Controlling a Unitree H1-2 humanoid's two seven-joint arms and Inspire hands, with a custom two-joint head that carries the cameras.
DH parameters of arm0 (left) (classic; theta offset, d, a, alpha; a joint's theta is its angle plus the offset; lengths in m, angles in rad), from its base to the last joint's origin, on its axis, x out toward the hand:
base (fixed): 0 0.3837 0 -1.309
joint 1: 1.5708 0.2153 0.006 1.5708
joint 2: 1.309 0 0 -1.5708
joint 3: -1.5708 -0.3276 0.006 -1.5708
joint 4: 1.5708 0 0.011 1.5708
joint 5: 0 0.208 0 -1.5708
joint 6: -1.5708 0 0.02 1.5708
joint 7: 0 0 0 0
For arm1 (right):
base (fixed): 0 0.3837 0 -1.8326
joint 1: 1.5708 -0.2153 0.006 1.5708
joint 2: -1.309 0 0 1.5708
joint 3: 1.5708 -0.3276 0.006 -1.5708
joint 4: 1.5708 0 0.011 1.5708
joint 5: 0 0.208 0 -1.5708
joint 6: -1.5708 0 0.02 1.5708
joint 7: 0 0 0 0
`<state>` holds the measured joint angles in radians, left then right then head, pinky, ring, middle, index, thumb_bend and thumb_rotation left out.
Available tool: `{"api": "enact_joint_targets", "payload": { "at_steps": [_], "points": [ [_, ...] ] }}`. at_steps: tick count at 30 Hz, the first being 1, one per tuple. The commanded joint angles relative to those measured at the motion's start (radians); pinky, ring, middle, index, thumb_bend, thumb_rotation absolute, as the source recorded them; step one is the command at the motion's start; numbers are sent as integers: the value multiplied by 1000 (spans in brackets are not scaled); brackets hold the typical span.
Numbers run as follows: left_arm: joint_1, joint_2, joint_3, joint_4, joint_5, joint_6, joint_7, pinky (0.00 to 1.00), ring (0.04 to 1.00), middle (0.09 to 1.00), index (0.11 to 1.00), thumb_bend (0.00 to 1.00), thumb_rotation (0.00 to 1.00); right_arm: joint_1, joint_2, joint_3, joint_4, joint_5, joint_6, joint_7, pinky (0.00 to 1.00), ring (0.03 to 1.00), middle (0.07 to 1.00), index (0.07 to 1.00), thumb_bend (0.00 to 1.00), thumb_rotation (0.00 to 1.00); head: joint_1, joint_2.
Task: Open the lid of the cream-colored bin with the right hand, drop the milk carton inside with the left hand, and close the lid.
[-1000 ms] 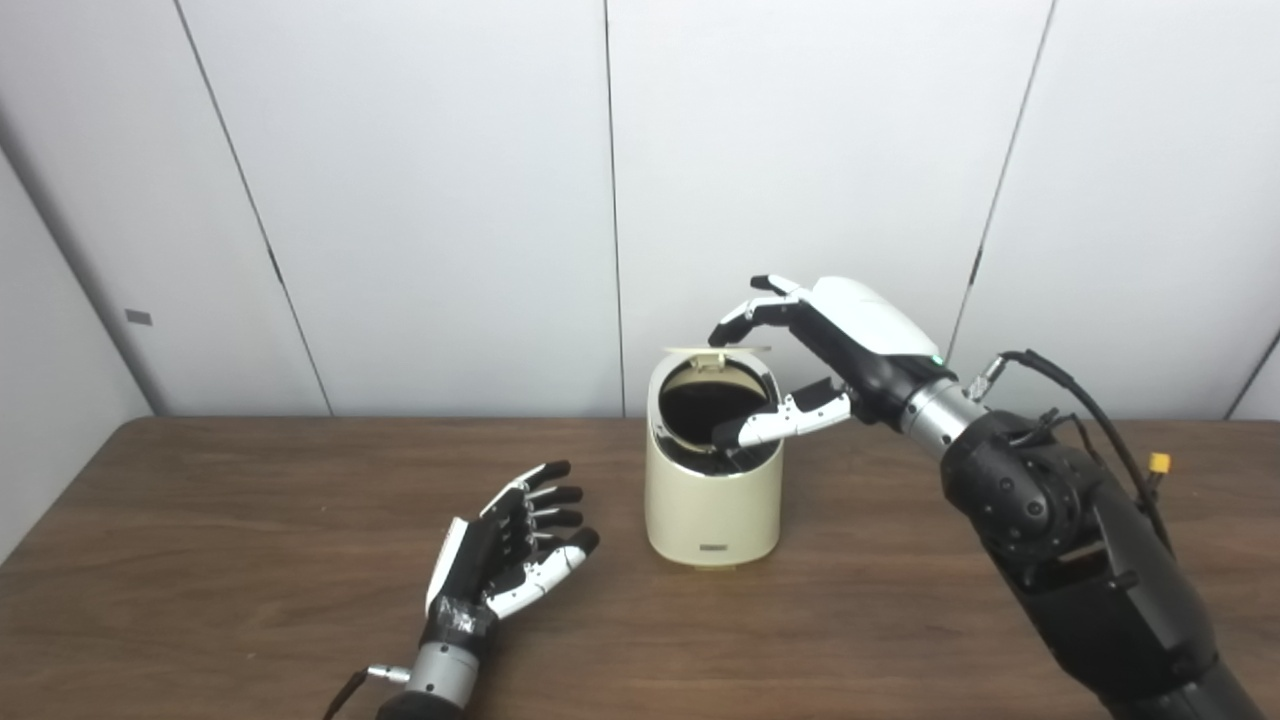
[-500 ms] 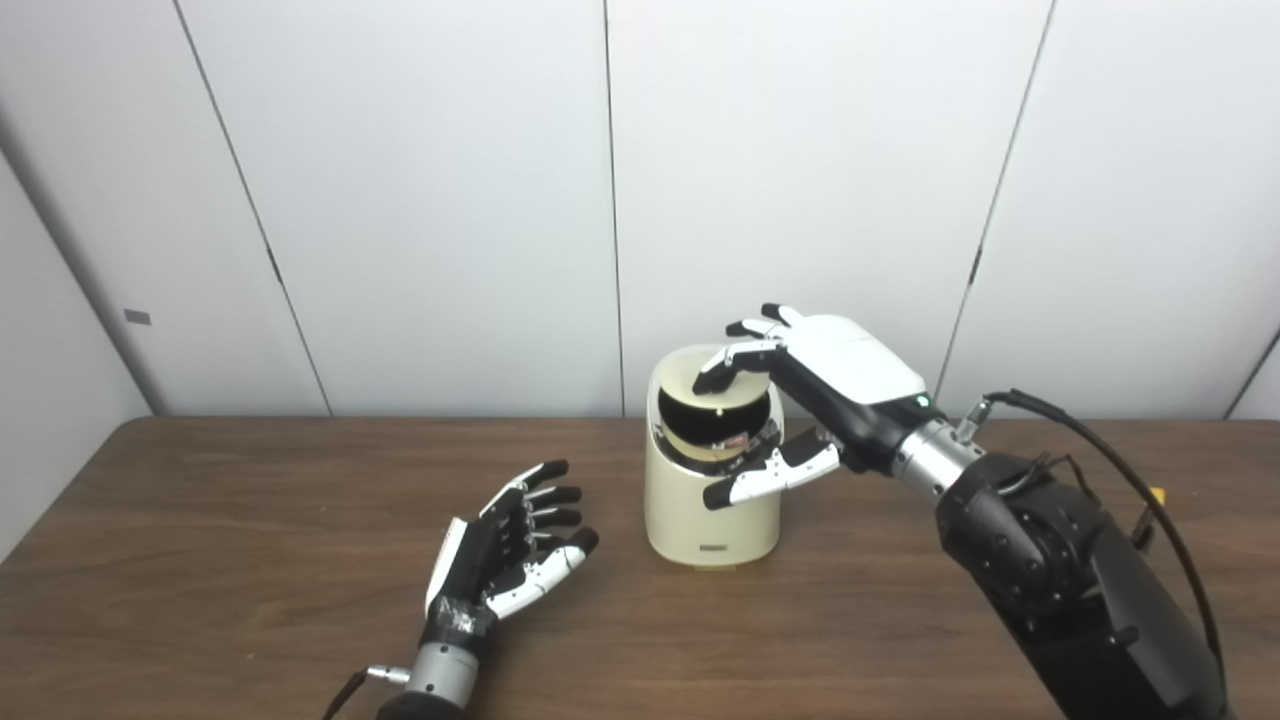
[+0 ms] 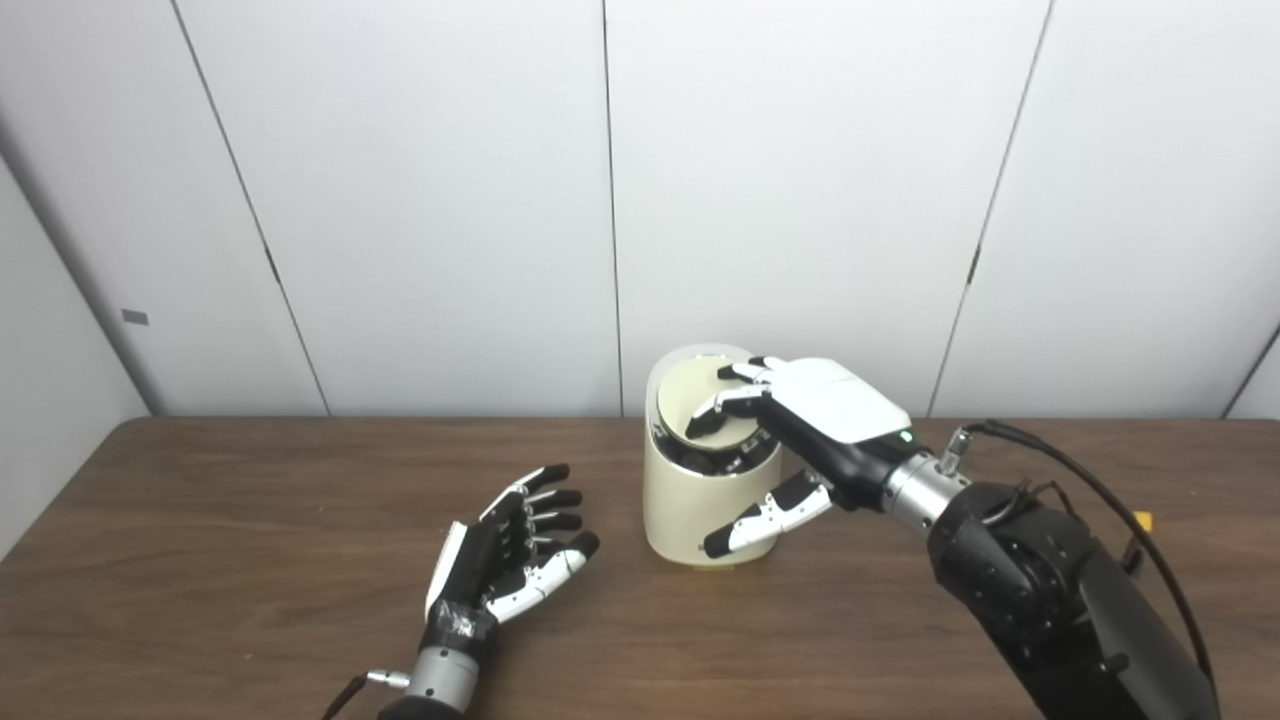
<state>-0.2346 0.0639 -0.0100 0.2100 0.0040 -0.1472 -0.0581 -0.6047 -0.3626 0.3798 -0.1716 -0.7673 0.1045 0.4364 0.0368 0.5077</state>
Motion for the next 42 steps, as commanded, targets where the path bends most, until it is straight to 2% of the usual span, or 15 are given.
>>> {"api": "enact_joint_targets", "payload": {
  "at_steps": [1,10,17,20,23,25,28,31,33,37,40,42],
  "points": [
    [16,-3,-3,-8,11,-8,8,574,692,751,856,634,226,-26,-17,9,-18,-47,4,25,946,942,744,723,791,552,0,2],
    [22,1,-1,-16,-1,-7,-2,577,697,749,852,658,262,-10,-45,56,-19,-229,17,99,971,969,762,751,789,589,2,11],
    [25,3,-2,-26,-2,4,-3,574,696,750,856,650,248,-3,-55,87,-20,-384,34,188,1000,994,784,776,798,673,0,14],
    [26,3,-2,-30,-5,10,-6,574,699,754,858,649,250,1,-49,86,-19,-422,41,209,1000,976,770,763,809,696,0,14],
    [24,3,-1,-27,-7,9,-5,575,703,757,860,657,253,9,-36,64,-31,-411,50,213,1000,971,771,762,796,684,1,14],
    [24,3,-1,-25,-5,5,-3,578,702,753,855,659,253,19,-25,39,-37,-385,38,157,1000,964,769,757,784,671,1,14],
    [24,3,-2,-24,-2,5,-1,583,707,755,855,658,256,38,4,-17,-35,-320,11,22,996,935,739,730,762,606,1,14],
    [25,2,-3,-32,-4,14,-4,585,708,756,855,648,250,48,44,-77,-26,-292,8,-121,906,905,728,726,734,589,1,14],
    [28,2,-4,-38,-6,18,-6,589,711,758,856,646,245,44,64,-111,-23,-282,19,-174,869,905,741,737,707,591,2,17],
    [29,2,-5,-43,-7,19,-7,588,709,759,852,646,227,26,84,-165,9,-267,7,-279,849,935,835,800,656,608,3,19],
    [28,2,-5,-43,-7,18,-8,584,702,755,850,652,228,26,88,-187,26,-263,2,-340,888,988,945,880,654,610,3,19],
    [27,2,-6,-42,-6,15,-8,582,700,753,847,656,229,32,88,-203,26,-240,0,-365,894,997,983,919,663,579,4,21]
  ]
}}
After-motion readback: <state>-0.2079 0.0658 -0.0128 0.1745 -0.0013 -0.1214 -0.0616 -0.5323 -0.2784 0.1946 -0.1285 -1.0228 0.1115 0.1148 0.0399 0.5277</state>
